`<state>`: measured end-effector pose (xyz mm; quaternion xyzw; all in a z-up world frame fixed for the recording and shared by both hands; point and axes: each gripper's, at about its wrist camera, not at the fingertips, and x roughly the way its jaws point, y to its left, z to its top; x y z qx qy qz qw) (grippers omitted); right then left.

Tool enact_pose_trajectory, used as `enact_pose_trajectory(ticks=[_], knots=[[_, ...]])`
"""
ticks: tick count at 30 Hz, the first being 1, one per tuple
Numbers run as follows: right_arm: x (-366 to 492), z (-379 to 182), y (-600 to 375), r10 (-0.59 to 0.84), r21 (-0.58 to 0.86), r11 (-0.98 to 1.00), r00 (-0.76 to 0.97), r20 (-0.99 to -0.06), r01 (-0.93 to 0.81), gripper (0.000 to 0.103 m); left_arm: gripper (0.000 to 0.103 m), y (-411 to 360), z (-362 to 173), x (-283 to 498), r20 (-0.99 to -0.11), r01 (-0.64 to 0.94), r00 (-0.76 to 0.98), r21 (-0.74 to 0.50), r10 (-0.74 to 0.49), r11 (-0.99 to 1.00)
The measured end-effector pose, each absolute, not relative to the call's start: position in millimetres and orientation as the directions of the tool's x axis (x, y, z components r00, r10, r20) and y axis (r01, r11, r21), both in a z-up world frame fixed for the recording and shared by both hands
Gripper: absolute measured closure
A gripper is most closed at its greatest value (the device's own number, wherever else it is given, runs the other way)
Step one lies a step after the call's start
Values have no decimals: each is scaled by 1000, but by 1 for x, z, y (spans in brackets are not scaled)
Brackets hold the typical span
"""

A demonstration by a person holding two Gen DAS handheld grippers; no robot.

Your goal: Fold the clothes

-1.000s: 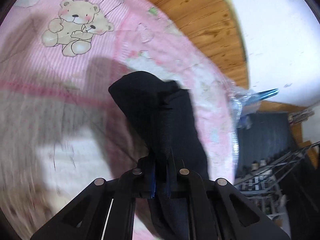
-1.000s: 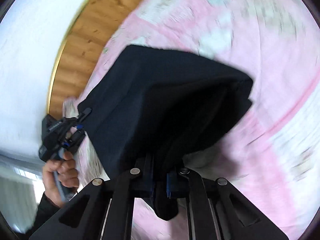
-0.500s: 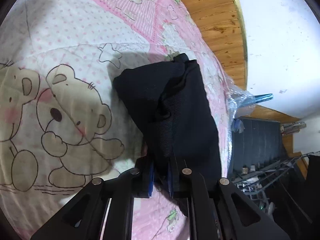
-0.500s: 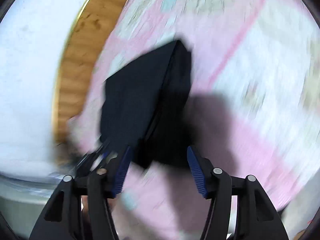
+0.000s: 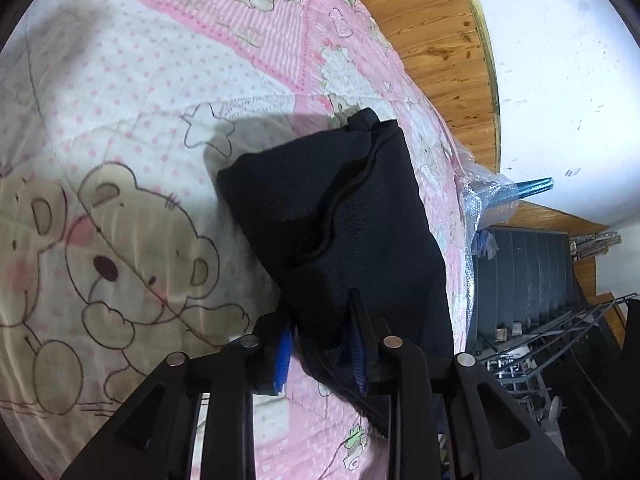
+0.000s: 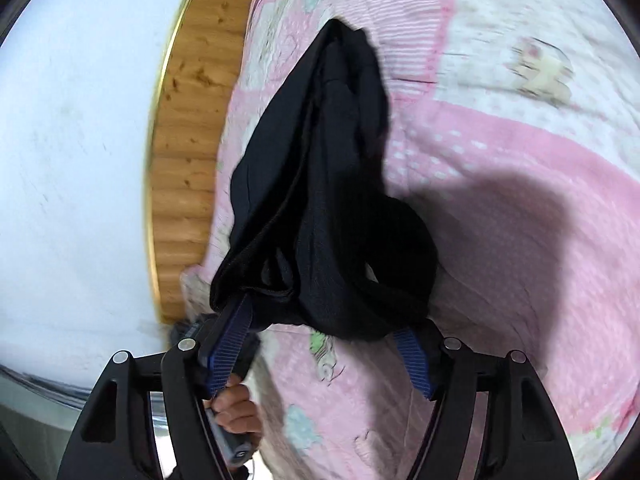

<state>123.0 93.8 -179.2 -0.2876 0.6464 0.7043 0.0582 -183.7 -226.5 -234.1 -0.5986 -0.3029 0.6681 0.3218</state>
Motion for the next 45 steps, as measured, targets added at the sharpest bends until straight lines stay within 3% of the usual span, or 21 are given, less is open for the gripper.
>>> enact_pose_trajectory(ticks=[2,5,8,10,13,14,15,16,17,23,30,34,38,42,45], knots=[[131,-191,80,-278,910,-52,-869,-409,-411,21,74,-229,-234,-183,-596,-61,-66,-798,800,-600],[142,-205,83,-255,933,43,-907,-335,-357,17,70,-232,-235,-182,-593,-56,-70,-801,802,-596],[125,-198,85,-256,930,11,-900,-353,-368,2,64,-233,-236,-184,-579,-43,-85,-811,811,-584],[98,-186,66,-274,903,-87,-861,-429,-422,3,63,-232,-235,-188,-577,-35,-100,-812,811,-582],[77,-175,62,-293,824,-219,-770,-566,-523,30,63,-226,-235,-194,-582,-38,-105,-808,807,-588],[73,-174,62,-289,791,-246,-737,-611,-560,64,63,-225,-235,-196,-585,-42,-104,-806,805,-591],[68,-174,62,-283,756,-273,-702,-654,-595,74,71,-223,-235,-197,-588,-46,-103,-803,802,-594],[63,-171,63,-280,727,-298,-671,-686,-619,77,91,-221,-234,-198,-592,-41,-99,-800,800,-598],[59,-159,65,-286,715,-321,-656,-698,-621,83,95,-218,-232,-199,-598,-31,-93,-798,796,-602],[26,-68,114,-277,685,-484,-648,-710,-545,88,96,-192,-151,-222,-455,-62,-172,-880,874,-471],[-66,46,186,-257,696,-625,-748,-611,-354,89,96,-153,-41,-256,-277,-183,-269,-926,923,-331],[-106,74,190,-300,669,-708,-762,-575,-226,89,96,-145,-1,-258,-205,-242,-345,-923,916,-298],[-135,5,211,-364,630,-753,-677,-639,-190,86,94,-141,-72,-241,-359,-94,-412,-897,838,-431],[-141,-86,230,-356,562,-782,-546,-759,-271,71,89,-139,-214,-239,-666,167,-333,-739,668,-653],[-138,-143,245,-322,491,-807,-452,-832,-328,70,83,-162,-234,-220,-640,247,-382,-766,667,-593]])
